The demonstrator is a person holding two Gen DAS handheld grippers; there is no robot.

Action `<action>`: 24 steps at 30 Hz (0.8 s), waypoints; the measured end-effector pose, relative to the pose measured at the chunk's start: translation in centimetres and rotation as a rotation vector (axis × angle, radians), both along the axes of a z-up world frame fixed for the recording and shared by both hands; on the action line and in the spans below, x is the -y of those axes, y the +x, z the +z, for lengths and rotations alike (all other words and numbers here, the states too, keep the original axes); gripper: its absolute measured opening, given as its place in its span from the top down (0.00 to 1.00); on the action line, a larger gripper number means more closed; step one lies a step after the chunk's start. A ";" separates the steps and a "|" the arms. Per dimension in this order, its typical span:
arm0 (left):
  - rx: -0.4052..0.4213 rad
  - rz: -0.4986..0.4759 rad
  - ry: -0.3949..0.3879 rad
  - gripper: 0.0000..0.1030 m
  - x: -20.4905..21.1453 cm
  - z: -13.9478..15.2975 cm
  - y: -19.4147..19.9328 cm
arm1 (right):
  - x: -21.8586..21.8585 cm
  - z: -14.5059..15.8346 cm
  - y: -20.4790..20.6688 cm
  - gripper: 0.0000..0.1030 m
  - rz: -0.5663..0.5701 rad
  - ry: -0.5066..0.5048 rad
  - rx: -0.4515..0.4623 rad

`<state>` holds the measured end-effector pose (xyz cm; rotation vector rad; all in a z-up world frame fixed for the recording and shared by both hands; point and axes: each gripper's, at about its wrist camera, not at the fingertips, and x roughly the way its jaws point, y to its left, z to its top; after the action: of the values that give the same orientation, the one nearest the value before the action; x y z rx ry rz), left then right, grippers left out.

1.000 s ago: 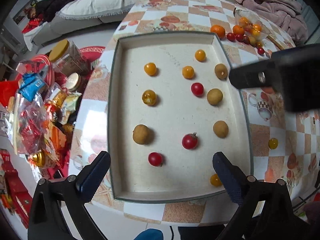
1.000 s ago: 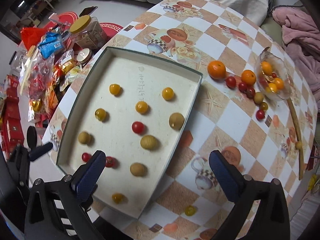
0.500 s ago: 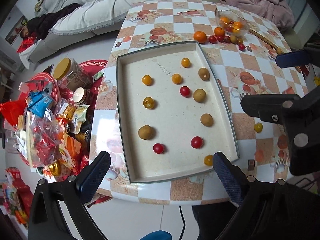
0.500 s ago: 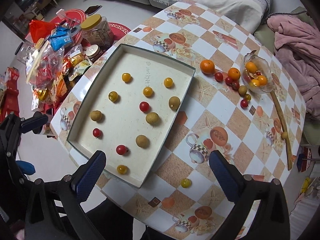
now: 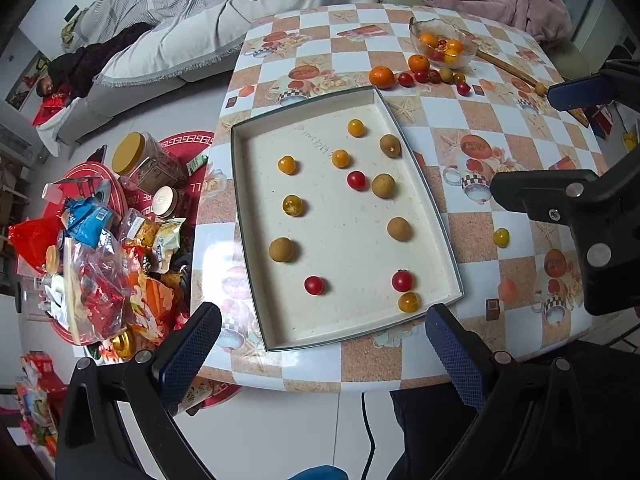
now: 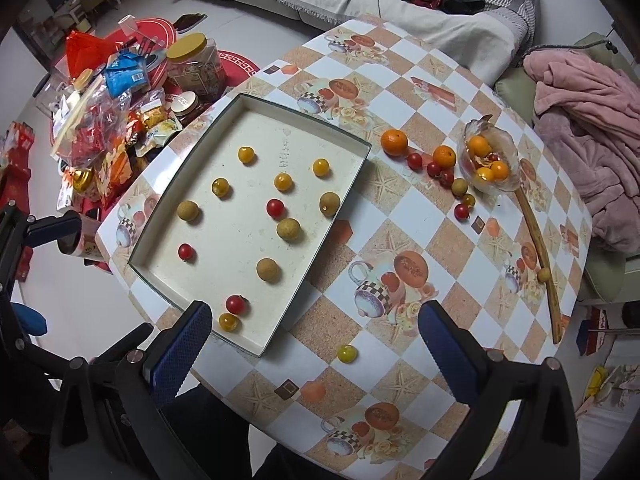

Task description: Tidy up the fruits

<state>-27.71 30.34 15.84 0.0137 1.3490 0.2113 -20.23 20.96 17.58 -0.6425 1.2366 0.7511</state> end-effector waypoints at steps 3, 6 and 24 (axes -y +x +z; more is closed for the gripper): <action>0.010 0.003 0.004 0.00 0.2 0.3 -0.1 | 0.0 0.3 -0.1 0.00 0.007 0.007 0.007; 0.013 -0.003 0.008 0.00 0.6 0.5 -0.2 | -0.1 0.4 -0.2 0.00 0.014 0.010 0.011; 0.018 -0.024 -0.004 0.00 1.5 0.6 -0.1 | -0.3 0.5 -0.7 0.00 0.030 0.012 0.015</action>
<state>-27.85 28.88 16.43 0.0245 1.3308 0.1877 -20.89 21.28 18.12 -0.6565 1.2101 0.7770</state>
